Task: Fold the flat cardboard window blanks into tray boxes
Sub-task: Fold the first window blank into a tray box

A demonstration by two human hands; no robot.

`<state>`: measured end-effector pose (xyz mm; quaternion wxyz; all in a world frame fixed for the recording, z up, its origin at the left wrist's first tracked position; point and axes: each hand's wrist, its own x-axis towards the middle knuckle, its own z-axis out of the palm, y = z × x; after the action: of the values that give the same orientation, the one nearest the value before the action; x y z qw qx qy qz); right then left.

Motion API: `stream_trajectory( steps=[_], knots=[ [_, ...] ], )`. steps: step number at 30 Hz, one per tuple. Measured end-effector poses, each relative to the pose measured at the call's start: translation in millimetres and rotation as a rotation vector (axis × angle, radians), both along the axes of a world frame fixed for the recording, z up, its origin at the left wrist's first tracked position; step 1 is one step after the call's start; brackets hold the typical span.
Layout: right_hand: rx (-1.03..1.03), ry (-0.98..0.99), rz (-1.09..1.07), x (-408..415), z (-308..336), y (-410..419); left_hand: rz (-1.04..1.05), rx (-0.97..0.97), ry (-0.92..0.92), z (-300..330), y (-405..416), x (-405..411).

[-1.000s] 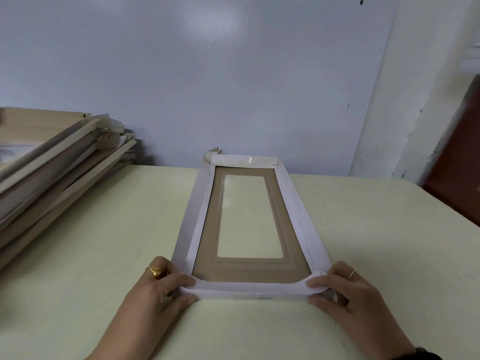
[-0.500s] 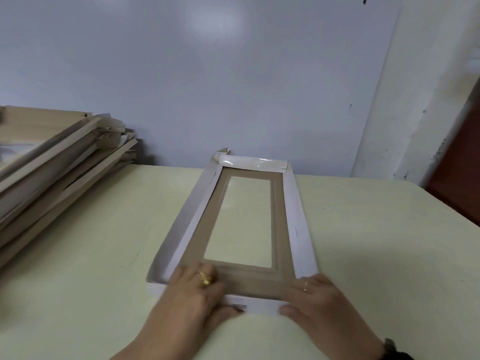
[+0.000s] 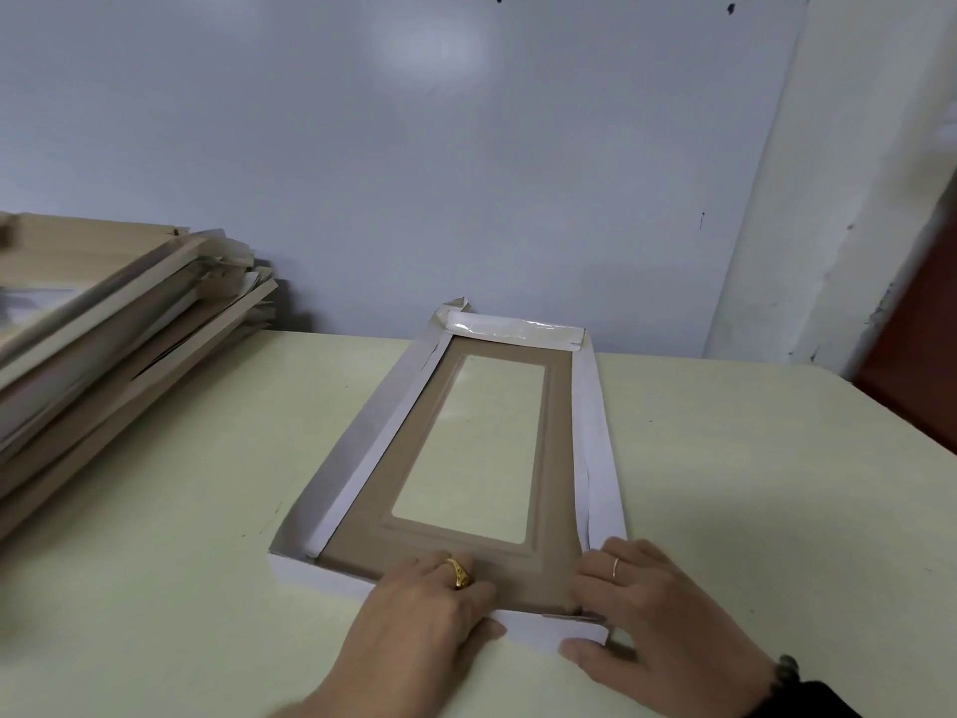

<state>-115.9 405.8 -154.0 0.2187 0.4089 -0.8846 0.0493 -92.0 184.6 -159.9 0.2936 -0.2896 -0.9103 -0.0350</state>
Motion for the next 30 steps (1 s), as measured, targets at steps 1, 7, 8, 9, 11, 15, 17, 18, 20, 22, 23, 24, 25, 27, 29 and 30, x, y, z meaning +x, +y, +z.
stream_trajectory(
  steps=[1, 7, 8, 9, 11, 15, 17, 18, 20, 22, 23, 24, 25, 27, 29, 30],
  knots=[
    [-0.010, 0.032, 0.004, 0.6, -1.4, -2.0, 0.002, 0.002, 0.017, -0.8, 0.1, 0.1],
    [-0.221, 0.090, 0.006, 3.0, -1.2, -7.6, 0.024, 0.040, 0.038, -0.5, 2.4, 1.4],
    [-0.239, 0.097, 0.009, 3.1, -0.4, -8.0, 0.024, 0.040, 0.036, -0.6, 2.7, 1.8],
    [-0.232, 0.118, 0.011, 3.5, -0.4, -8.8, 0.029, 0.032, 0.030, -0.5, 2.7, 2.2],
    [-0.173, 0.157, 0.016, 5.6, -2.1, -12.3, 0.042, 0.012, 0.008, 0.2, 2.8, 2.6],
    [-0.114, 0.172, -0.003, 9.4, -8.4, -17.6, 0.039, -0.007, -0.025, 2.2, 2.2, 2.9],
    [-0.139, 0.183, -0.010, 7.9, -8.2, -17.1, 0.028, -0.007, -0.032, 1.9, 0.7, 2.8],
    [-0.137, 0.203, -0.008, 6.6, -7.9, -16.2, 0.020, -0.013, -0.031, 0.7, -0.8, 2.5],
    [-0.126, 0.240, -0.014, 3.7, -8.5, -12.8, 0.028, -0.045, -0.026, 0.6, -6.2, 1.4],
    [-0.131, 0.260, -0.088, -0.5, -8.4, -4.0, 0.062, -0.056, -0.024, 3.4, -14.8, -0.3],
    [-0.129, 0.275, -0.147, -2.6, -7.6, 0.6, 0.074, -0.040, -0.030, 5.0, -19.1, -1.3],
    [-0.122, 0.289, -0.200, -3.9, -7.1, 3.3, 0.082, -0.020, -0.043, 6.0, -22.8, -2.4],
    [-0.113, 0.299, -0.230, -4.5, -6.3, 3.2, 0.091, 0.000, -0.074, 6.6, -24.6, -3.2],
    [-0.099, 0.319, -0.222, -3.4, -8.0, -6.9, 0.087, 0.026, -0.151, 6.0, -22.1, -4.8],
    [-0.098, 0.301, -0.206, -0.4, -9.9, -21.0, 0.056, -0.007, -0.199, 6.0, -14.8, -5.7],
    [-0.108, 0.277, -0.227, -0.5, -10.7, -25.2, 0.037, -0.034, -0.203, 6.0, -13.0, -7.0]
  ],
)
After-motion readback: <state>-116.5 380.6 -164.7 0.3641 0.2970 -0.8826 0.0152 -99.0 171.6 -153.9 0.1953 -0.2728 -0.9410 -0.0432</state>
